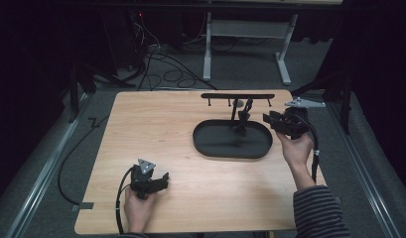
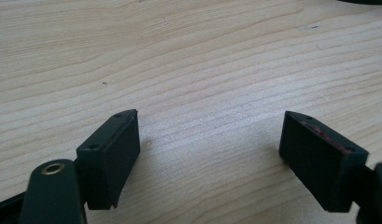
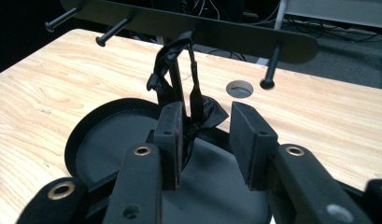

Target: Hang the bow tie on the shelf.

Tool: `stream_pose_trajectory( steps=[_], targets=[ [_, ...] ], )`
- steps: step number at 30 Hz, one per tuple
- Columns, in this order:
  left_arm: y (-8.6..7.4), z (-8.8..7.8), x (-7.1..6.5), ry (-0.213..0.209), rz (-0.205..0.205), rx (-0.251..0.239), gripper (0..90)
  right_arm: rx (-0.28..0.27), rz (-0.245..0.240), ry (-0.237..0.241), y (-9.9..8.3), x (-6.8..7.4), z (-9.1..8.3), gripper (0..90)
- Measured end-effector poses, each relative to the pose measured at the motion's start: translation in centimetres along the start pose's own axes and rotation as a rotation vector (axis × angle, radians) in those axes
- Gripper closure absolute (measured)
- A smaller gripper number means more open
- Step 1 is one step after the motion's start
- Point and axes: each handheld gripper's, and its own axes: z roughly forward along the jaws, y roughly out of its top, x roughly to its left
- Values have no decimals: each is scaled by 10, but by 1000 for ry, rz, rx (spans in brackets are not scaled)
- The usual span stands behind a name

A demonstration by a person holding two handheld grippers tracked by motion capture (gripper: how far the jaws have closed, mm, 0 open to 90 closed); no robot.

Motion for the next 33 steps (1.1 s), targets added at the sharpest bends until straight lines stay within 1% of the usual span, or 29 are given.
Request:
stream_pose_trajectory(
  steps=[3, 8, 15, 19, 20, 29, 31, 33],
  targets=[
    [0, 0, 0, -1, 1, 1, 208, -15, 16, 9, -4, -3, -5, 651],
    [0, 0, 0, -1, 2, 2, 208, -21, 17, 25, -8, -4, -10, 639],
    [0, 0, 0, -1, 3, 2, 207, -27, 25, 38, -16, -6, -18, 598],
    [0, 0, 0, -1, 3, 2, 207, -36, 29, 34, -20, -7, -24, 575],
    [0, 0, 0, -1, 4, 2, 207, -42, 21, 34, -20, -7, -25, 571],
    [0, 0, 0, -1, 4, 2, 207, -68, 16, 30, -29, -6, -34, 542],
    [0, 0, 0, -1, 3, 2, 207, -72, 2, 17, -31, -5, -35, 530],
    [0, 0, 0, -2, 3, 2, 207, -81, -1, 11, -33, -5, -37, 518]
  ],
)
